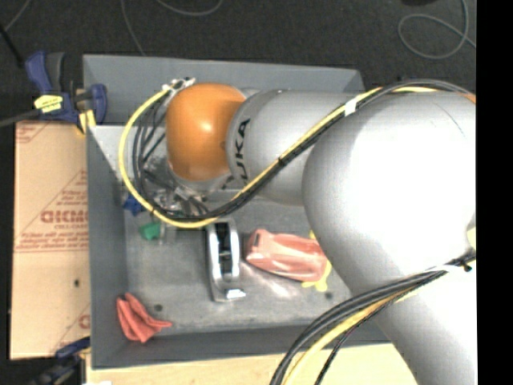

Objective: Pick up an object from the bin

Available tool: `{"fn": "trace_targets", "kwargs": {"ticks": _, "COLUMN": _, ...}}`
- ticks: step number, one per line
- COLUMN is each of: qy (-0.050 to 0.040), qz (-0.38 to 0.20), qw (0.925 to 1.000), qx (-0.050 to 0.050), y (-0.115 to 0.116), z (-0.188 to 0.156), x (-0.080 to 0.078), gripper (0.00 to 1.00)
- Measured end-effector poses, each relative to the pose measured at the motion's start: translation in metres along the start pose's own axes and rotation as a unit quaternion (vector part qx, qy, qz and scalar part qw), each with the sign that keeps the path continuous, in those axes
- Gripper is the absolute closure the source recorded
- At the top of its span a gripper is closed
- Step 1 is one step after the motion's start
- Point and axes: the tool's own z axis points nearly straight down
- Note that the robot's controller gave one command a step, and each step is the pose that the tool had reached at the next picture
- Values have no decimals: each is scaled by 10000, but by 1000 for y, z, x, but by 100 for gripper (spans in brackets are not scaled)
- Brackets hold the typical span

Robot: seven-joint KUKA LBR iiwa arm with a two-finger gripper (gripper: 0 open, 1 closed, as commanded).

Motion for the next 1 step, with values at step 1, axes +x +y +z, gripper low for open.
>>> {"fn": "trace_targets", "kwargs": {"ticks": 1, "qy": 1, "qz": 3, "qw": 10000, "qx": -2, "y": 0, "z": 0, "x": 0, "gripper": 100}}
